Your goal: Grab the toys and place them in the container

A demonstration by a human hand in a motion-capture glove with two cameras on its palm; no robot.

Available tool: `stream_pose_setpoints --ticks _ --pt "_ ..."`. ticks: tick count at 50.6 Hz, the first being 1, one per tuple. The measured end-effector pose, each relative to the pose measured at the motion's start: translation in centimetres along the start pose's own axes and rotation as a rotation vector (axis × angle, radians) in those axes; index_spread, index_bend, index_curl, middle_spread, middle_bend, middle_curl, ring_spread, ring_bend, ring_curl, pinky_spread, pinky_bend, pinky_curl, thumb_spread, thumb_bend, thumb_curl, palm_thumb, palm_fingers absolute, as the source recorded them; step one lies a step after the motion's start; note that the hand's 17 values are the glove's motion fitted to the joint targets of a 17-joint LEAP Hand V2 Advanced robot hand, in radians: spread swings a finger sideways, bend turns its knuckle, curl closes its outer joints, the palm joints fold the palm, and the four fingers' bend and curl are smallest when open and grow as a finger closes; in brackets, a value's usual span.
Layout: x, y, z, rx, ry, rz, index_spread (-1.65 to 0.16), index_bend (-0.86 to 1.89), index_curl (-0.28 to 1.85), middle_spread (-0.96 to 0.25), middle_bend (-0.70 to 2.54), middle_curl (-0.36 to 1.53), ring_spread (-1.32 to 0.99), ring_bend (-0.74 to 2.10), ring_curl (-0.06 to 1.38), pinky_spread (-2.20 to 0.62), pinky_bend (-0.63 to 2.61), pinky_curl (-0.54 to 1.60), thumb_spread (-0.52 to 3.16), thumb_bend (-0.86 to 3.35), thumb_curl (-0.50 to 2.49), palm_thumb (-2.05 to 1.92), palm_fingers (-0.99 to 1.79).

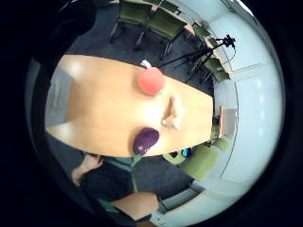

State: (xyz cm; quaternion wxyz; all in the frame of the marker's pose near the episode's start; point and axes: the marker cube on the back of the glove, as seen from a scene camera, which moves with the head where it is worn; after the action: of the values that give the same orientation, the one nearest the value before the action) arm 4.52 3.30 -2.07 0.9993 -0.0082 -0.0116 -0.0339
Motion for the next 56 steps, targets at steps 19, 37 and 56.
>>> stream_pose_setpoints --ticks 19,37,56 --pt "11.2 8.4 6.1 -0.013 0.030 0.088 -0.29 0.18 0.26 -0.14 0.25 0.27 -0.34 0.24 0.17 -0.13 0.52 0.29 1.18 -0.06 0.09 -0.09 0.19" --pt "16.1 12.8 19.8 -0.116 -0.028 0.157 -0.32 0.25 0.35 -0.16 0.21 0.31 -0.35 0.20 0.19 -0.13 0.49 0.31 1.18 -0.06 0.11 -0.09 0.21" --pt "16.5 13.4 24.7 -0.233 -0.078 0.180 -0.35 0.79 0.53 -0.14 0.09 0.25 -0.24 0.13 0.12 -0.02 0.67 0.36 1.07 -0.05 0.14 -0.06 0.28"
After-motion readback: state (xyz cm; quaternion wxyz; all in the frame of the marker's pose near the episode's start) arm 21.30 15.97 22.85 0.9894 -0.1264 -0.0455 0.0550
